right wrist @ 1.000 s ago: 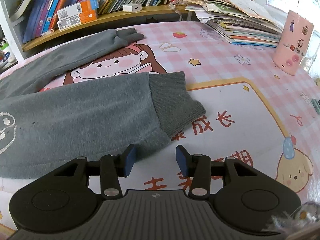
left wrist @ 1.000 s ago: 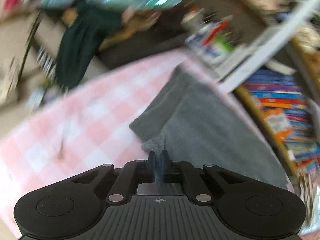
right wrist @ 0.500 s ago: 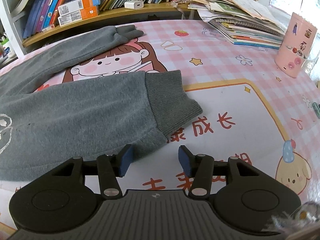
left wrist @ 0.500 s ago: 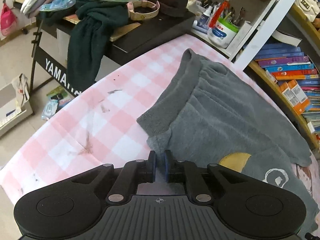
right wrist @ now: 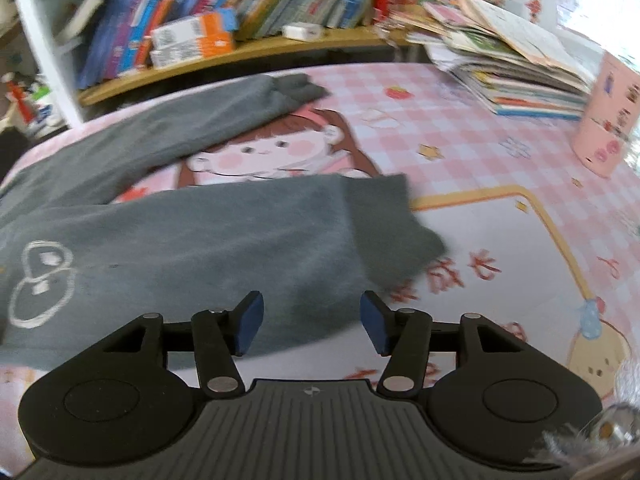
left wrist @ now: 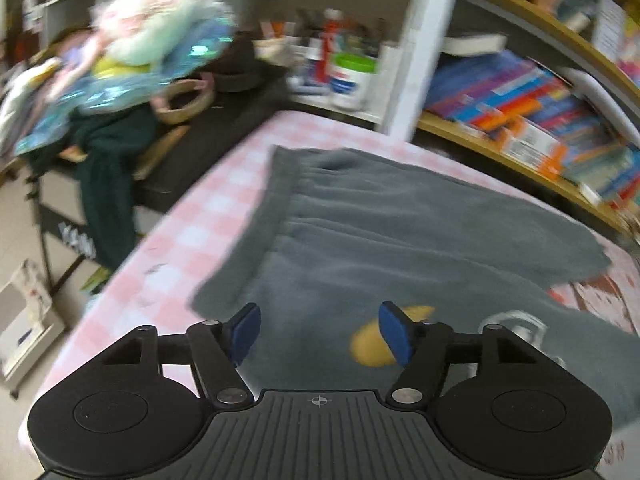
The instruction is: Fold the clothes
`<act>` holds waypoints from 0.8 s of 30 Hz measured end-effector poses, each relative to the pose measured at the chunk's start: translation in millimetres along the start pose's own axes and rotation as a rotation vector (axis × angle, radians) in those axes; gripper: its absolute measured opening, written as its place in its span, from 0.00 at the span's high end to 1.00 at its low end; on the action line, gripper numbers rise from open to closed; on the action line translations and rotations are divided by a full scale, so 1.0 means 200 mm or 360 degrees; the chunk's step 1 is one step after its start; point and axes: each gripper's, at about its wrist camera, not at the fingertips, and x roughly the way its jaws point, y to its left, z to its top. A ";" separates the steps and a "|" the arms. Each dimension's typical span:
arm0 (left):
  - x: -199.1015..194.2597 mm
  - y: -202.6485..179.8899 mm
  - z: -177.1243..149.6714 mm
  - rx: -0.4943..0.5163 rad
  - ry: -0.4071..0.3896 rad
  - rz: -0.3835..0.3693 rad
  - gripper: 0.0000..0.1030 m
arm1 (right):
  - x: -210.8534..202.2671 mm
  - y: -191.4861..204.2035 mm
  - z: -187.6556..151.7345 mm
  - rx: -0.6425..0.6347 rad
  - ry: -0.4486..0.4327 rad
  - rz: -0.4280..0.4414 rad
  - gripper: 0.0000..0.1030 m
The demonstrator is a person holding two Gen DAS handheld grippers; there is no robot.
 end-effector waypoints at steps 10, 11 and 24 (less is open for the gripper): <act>0.01 -0.23 -0.03 0.0239 0.0030 -0.0141 0.26 | 0.00 0.17 0.03 -0.0235 -0.0007 0.0152 0.33; 0.01 -0.24 -0.04 0.0258 0.0033 -0.0151 0.26 | 0.00 0.18 0.04 -0.0245 -0.0010 0.0157 0.32; 0.01 -0.43 0.22 0.0537 -0.0098 -0.0287 0.22 | -0.01 0.27 0.37 -0.0522 -0.0216 0.0284 0.26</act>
